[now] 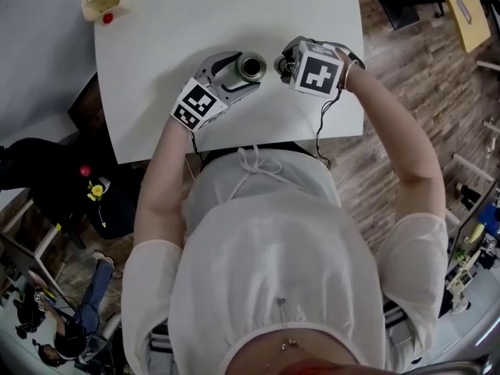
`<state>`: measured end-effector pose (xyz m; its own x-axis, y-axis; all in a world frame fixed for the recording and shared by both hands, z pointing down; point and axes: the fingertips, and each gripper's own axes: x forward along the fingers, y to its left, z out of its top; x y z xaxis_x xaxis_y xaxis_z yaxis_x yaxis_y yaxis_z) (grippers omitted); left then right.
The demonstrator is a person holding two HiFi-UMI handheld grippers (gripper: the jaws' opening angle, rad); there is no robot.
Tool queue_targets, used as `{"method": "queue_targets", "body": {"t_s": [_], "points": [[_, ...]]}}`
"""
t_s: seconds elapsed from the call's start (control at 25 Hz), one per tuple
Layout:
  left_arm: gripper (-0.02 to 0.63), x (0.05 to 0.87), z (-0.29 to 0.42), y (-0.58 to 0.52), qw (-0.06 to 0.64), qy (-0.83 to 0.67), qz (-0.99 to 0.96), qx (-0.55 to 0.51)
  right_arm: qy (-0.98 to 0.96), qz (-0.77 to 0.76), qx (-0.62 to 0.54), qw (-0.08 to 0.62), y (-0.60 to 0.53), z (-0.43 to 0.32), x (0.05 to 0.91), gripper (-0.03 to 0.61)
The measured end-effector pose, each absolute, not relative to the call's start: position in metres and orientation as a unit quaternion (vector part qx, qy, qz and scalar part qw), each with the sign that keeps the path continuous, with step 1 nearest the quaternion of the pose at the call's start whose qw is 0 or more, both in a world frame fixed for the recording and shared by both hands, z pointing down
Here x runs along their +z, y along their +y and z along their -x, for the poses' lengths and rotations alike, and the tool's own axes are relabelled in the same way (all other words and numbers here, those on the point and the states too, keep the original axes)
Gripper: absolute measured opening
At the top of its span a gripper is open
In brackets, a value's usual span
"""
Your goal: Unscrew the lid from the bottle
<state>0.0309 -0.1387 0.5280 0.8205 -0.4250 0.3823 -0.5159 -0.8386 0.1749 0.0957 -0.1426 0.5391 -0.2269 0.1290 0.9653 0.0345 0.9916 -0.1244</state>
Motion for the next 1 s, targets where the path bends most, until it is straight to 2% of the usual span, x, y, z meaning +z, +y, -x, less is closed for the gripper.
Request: {"method": "queue_targets", "body": {"t_s": [0.4,0.72,0.8,0.88,1.0], "points": [[0.348,0.530,-0.030,-0.141,0.129,-0.250,-0.944,0.173,-0.788,0.010,0.069,0.611,-0.152,-0.098,0.589,0.247],[0.348,0.531,-0.030,-0.140,0.130,-0.252,-0.943,0.173,-0.780,-0.026,0.093,0.618,-0.166,-0.111,0.594,0.250],[0.348,0.532,-0.030,-0.140,0.133,-0.252,-0.942,0.174,-0.782,-0.030,0.094,0.615,-0.167,-0.110,0.595,0.268],[0.348,0.533,-0.030,-0.139,0.141,-0.252,-0.941,0.175,-0.786,-0.027,0.081,0.613,-0.165,-0.107,0.598,0.313],[0.348,0.531,-0.031,-0.139,0.148,-0.262,-0.938,0.173,-0.796,-0.018,0.094,0.598,-0.151,-0.106,0.602,0.332]]}}
